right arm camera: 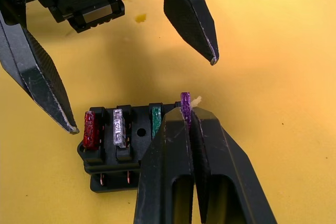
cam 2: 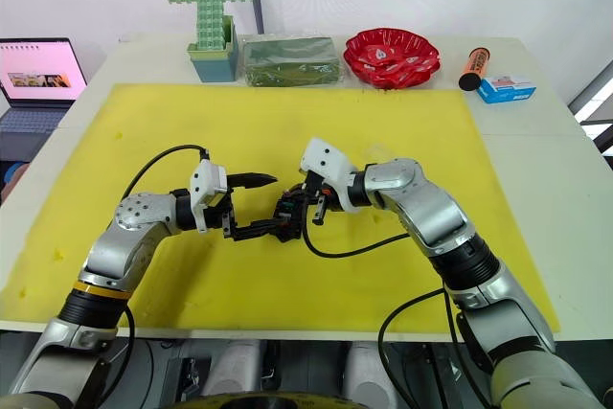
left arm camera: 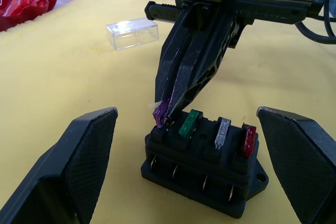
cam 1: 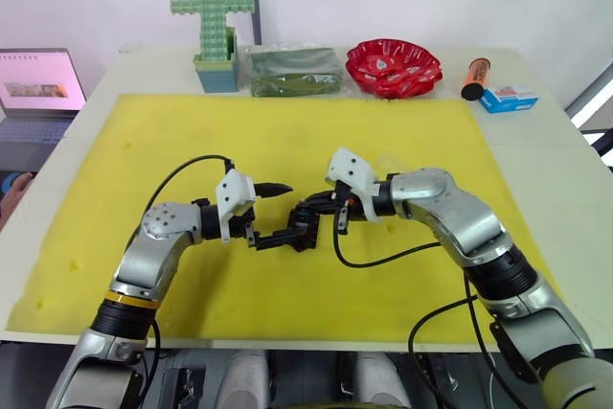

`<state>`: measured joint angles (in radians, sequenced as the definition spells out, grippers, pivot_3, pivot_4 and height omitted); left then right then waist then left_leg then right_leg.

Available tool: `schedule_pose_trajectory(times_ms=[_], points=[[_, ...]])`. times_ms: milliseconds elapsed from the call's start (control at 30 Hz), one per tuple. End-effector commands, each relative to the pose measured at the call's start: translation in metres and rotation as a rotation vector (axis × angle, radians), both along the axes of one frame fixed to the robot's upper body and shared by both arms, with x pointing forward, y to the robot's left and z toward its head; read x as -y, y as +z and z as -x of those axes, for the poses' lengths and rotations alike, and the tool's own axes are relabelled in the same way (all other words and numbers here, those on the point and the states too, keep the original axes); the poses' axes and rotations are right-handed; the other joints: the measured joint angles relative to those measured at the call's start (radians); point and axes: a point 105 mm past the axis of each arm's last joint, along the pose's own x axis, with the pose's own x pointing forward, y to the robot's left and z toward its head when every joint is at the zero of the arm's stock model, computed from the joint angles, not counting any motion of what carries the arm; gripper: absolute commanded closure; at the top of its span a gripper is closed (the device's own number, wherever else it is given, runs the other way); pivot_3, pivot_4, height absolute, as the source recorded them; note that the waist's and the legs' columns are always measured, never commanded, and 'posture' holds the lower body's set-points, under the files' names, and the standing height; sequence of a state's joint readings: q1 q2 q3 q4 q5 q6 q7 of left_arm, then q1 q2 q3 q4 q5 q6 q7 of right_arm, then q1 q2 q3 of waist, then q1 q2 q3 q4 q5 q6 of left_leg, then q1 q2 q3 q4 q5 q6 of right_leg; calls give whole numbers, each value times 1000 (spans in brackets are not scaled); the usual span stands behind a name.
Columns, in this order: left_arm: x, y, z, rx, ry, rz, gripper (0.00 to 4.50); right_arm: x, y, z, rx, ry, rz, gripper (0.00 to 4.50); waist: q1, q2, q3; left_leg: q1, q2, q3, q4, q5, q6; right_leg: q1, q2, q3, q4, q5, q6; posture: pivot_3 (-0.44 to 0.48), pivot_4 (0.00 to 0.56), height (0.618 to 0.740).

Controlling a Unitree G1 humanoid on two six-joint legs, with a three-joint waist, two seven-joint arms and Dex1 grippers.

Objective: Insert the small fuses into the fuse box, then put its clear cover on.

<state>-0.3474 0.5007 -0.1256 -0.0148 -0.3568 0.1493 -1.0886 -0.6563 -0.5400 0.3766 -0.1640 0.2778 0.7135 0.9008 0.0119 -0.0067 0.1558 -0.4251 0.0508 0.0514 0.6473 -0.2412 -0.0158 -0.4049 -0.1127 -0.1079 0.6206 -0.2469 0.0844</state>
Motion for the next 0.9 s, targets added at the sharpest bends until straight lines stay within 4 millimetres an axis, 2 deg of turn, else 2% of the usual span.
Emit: schedule_pose_trajectory(times_ms=[33, 400, 900], points=[[2, 8, 1, 34, -9, 2, 0, 2, 8, 0, 53, 4, 0, 4492, 0, 0, 0, 0, 0, 0, 0, 0, 0, 0, 0, 0, 0, 0, 0, 0, 150, 740], [0, 9, 0, 35, -3, 0, 0, 1, 2, 0, 34, 17, 10, 4492, 0, 0, 0, 0, 0, 0, 0, 0, 0, 0, 0, 0, 0, 0, 0, 0, 150, 740], [-2, 9, 1, 35, 9, -2, 0, -6, 4, 1, 24, 24, -8, 4492, -1, 0, 0, 0, 0, 0, 0, 0, 0, 0, 0, 0, 1, 0, 0, 0, 150, 740]])
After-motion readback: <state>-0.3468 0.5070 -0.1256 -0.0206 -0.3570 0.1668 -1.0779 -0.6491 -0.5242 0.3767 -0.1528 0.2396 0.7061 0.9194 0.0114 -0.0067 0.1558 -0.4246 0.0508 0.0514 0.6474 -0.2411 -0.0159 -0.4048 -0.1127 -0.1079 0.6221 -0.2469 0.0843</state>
